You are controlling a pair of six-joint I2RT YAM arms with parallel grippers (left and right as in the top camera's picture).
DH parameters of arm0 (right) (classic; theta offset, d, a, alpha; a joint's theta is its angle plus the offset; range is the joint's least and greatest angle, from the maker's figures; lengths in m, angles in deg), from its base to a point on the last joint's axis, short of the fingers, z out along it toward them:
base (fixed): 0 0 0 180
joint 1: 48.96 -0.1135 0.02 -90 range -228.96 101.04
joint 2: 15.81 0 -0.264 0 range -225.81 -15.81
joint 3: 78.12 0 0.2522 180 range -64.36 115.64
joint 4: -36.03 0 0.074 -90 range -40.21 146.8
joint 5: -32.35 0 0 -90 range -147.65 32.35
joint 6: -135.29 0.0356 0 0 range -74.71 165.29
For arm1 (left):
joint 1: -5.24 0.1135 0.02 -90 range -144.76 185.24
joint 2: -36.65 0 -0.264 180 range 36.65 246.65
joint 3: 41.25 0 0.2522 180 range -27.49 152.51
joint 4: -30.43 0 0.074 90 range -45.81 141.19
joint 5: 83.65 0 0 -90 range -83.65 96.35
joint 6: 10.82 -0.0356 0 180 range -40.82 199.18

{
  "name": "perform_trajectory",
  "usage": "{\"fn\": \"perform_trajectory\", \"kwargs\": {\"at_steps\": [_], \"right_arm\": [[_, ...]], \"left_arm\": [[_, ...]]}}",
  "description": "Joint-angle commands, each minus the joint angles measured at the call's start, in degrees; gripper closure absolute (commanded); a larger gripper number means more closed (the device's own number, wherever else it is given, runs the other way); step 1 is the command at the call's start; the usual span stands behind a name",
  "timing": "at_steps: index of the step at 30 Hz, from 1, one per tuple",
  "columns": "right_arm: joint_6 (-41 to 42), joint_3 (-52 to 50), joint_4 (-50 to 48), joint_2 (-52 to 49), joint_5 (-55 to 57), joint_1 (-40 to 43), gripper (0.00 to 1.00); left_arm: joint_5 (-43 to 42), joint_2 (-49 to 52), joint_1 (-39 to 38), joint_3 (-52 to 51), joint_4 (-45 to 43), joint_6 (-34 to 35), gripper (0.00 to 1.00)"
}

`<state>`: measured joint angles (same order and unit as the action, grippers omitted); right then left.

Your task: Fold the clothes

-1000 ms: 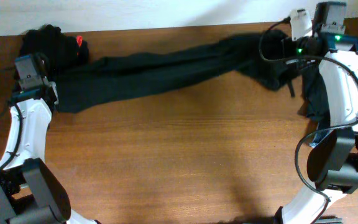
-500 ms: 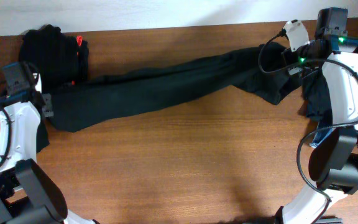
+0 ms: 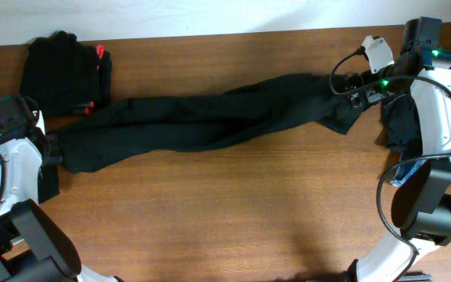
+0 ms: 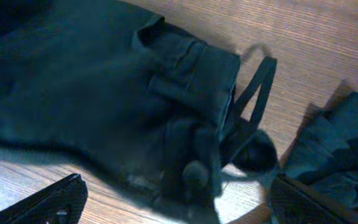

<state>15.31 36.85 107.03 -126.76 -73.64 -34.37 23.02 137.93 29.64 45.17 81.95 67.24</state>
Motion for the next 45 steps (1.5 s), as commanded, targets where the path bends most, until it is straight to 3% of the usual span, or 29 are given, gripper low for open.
{"fn": "perform_trajectory", "kwargs": {"at_steps": [1,9,16,19,21,22,30,45], "right_arm": [[0.42,-0.26,-0.04,3.23,-1.53,0.17,0.01],[0.66,0.37,-0.44,11.65,-5.57,0.09,0.01],[10.05,0.37,-3.8,12.87,-10.62,-0.02,0.01],[10.99,0.37,-3.23,12.76,-10.62,-0.57,0.01],[10.93,0.37,-3.28,12.76,-10.6,-1.14,0.01],[10.95,0.37,-3.23,12.76,-10.62,-1.36,0.01],[10.75,0.37,-2.99,12.76,-10.56,-4.17,0.01],[8.61,0.37,-0.39,12.76,-10.58,-4.85,0.01]], "left_arm": [[-1.66,-1.92,0.09,1.14,0.04,0.76,0.49],[-4.94,-10.58,0.09,3.37,-0.66,1.14,0.41],[-9.79,-17.31,0.09,3.37,-0.83,4.79,0.34],[-8.09,-18.73,0.15,3.37,-0.37,4.79,0.23],[-7.87,-18.86,0.15,3.37,0.5,4.79,0.04],[-7.89,-18.73,0.15,3.34,1.22,4.81,0.01],[-7.82,-18.6,0.15,3.34,4.96,4.9,0.01],[-7.89,-18.69,0.15,3.34,17.25,13.07,0.01]]}}
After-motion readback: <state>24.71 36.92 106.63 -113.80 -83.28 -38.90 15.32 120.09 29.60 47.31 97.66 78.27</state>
